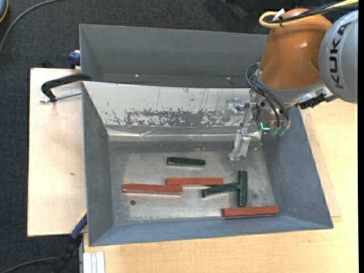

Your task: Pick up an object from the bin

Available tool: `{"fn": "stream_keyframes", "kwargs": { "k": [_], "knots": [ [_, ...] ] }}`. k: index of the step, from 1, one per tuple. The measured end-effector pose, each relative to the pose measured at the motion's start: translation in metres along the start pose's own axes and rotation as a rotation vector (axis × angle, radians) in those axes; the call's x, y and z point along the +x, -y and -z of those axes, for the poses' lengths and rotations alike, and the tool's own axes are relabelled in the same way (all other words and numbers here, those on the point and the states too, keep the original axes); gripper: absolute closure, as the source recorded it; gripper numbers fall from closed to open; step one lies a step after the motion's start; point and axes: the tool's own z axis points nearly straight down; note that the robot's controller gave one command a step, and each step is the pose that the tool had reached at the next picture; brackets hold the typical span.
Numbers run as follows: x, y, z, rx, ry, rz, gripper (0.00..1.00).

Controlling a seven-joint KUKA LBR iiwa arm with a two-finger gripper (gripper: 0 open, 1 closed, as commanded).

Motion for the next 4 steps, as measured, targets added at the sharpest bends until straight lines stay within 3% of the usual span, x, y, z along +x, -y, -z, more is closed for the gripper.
{"fn": "stream_keyframes", "kwargs": {
  "k": [1, 2, 3, 4],
  "knots": [
    [0.034, -0.036, -0.050, -0.002, 0.000, 0.009, 0.00],
    [0.066, -0.049, -0.141, 0.001, 0.013, 0.170, 0.00],
    [0.062, -0.050, -0.136, 0.000, 0.025, 0.170, 1.00],
    [0.066, -0.049, -0.140, 0.001, 0.010, 0.171, 0.00]
  ]
}}
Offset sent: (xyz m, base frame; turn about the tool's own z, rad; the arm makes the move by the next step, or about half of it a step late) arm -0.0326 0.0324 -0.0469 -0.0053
